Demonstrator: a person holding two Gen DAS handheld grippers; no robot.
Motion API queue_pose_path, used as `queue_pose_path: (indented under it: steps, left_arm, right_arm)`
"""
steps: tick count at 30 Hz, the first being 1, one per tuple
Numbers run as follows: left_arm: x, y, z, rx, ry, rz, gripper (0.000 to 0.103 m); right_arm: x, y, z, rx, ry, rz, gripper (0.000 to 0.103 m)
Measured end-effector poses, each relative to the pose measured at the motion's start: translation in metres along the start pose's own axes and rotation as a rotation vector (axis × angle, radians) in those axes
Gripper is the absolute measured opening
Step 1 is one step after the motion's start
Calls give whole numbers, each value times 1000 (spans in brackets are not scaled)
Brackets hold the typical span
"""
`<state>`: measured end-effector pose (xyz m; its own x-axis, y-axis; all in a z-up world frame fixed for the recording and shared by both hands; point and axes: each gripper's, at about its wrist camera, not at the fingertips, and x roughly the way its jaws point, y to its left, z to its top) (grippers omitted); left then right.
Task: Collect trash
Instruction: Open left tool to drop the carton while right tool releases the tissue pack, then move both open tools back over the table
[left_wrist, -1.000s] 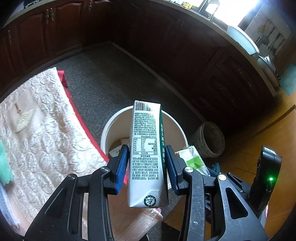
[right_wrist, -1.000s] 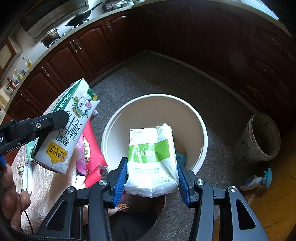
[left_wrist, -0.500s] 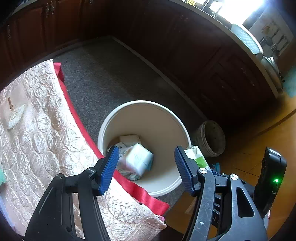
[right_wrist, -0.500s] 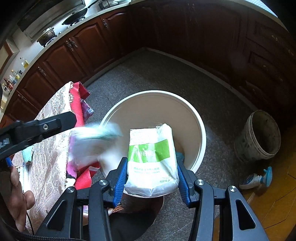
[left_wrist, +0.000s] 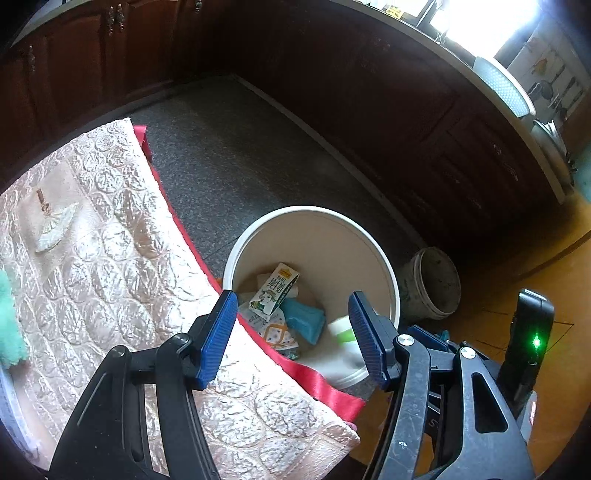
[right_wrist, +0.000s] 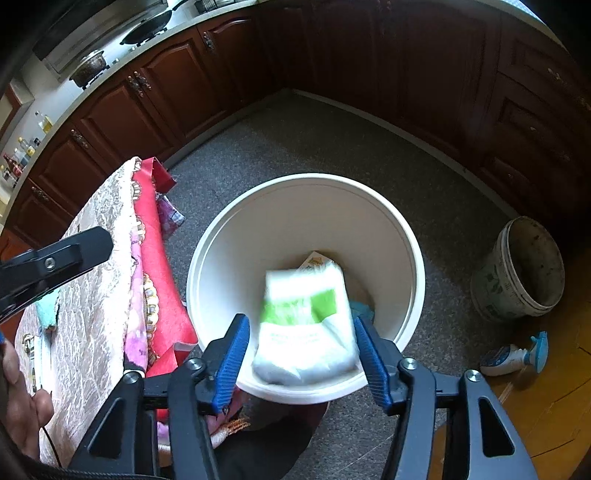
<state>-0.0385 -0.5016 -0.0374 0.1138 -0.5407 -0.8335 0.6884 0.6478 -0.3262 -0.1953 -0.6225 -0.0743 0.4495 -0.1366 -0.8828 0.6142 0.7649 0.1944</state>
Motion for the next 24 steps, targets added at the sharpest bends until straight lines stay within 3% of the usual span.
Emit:
queue_pose_path:
  steps: [4,14,24]
  left_arm:
    - [0,4,-2,-6,2,-3,61]
    - [-5,8,-8,-5,-7,12,61]
    - [-27,27,-15,-15,-50,72,61]
  right_arm:
    - [3,4,1,-6,4,-20,70]
    - [0,8,-1,-14,-1,-24,70]
    - [-8,18,-2,-28,-16,-33,70]
